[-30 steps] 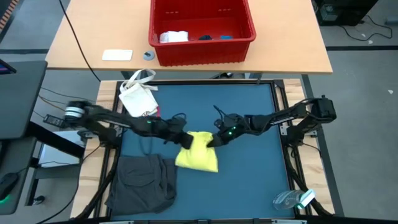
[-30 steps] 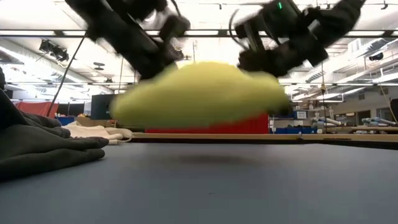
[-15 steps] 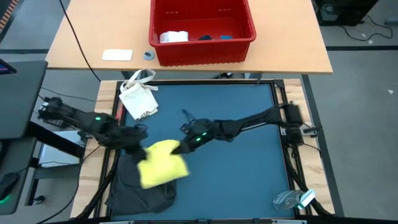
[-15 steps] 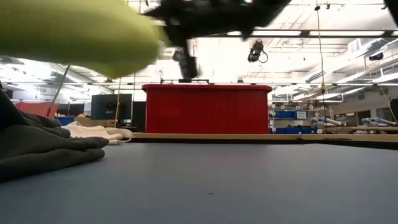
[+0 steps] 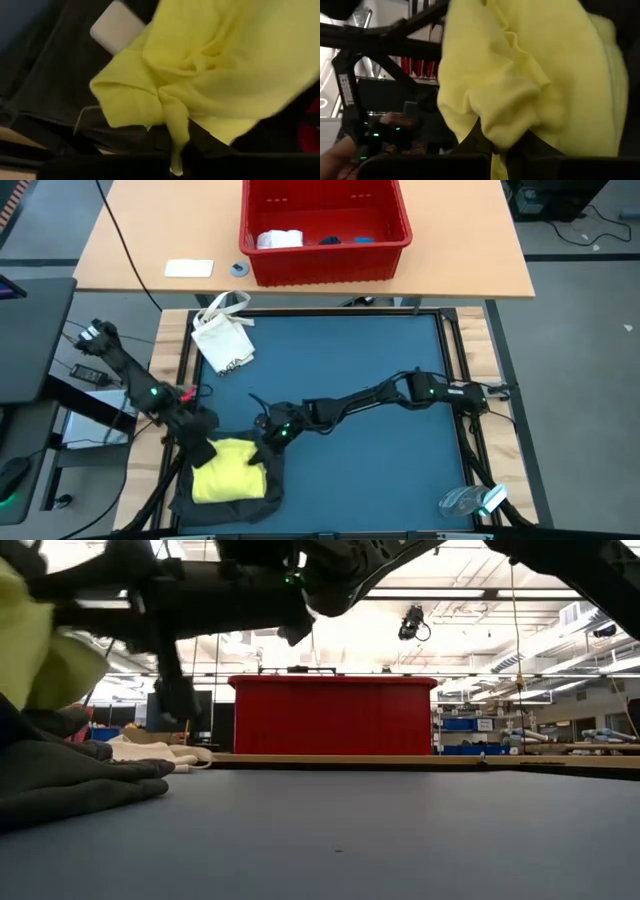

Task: Fold laundry
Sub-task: Stack the yellow shirt on top of the gray shorts, then remove the white blouse from the bin

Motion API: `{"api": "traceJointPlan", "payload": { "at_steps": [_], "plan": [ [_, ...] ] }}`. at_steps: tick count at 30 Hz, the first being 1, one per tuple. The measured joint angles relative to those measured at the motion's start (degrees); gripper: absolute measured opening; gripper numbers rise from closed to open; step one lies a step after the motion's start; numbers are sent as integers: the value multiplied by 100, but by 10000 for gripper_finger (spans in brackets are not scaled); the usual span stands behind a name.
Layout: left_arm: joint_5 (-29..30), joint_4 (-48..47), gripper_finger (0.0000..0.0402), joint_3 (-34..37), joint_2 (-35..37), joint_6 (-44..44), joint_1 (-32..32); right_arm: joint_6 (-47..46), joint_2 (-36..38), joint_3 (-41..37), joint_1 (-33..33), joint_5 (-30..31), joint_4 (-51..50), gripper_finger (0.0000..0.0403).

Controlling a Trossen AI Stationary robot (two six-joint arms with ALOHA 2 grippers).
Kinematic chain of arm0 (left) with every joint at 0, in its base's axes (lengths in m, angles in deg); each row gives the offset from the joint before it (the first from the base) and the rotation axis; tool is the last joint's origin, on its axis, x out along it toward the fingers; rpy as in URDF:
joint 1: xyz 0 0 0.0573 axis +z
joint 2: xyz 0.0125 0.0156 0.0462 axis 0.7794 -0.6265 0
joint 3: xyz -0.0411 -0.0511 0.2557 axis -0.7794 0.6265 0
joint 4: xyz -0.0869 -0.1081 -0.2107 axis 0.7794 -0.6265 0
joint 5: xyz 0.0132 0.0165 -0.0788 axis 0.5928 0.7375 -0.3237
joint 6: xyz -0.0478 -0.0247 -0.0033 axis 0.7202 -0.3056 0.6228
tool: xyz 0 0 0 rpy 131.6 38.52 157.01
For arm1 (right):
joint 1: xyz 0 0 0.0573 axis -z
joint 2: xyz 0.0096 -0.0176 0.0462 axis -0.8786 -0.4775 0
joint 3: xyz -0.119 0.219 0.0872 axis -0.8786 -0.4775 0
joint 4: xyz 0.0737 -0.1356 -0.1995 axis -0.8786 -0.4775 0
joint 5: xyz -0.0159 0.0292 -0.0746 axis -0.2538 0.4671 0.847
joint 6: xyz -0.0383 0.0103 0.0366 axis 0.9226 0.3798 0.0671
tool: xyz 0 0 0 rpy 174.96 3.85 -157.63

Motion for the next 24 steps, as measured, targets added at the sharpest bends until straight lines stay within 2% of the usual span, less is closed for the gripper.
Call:
{"api": "traceJointPlan", "payload": {
  "at_steps": [3, 6, 11, 15, 17, 20, 24],
  "plan": [
    [26, -44, 35, 408, -270, 377, -328, -177, -141, 27, -16, 57, -7, 33],
    [95, -533, 58, 555, -379, 594, -426, -66, -246, 27, 41, 198, -283, 79],
    [928, -1046, 104, 156, -302, 711, -332, 123, -254, 16, 92, -66, -612, 173],
    [1683, -1719, 132, -497, -252, 716, -334, 325, 35, 14, 157, -60, -750, 223],
    [2147, -1999, 141, -846, -252, 648, -334, 428, 240, 20, 227, 21, -1173, 234],
    [3008, -1987, 145, -1234, -248, 348, -347, 757, 545, 20, 348, 475, -2161, 236],
    [3997, -1543, 144, -1232, -250, -233, -338, 1432, 1031, 14, 484, 1318, -3566, 232]
  ]
}}
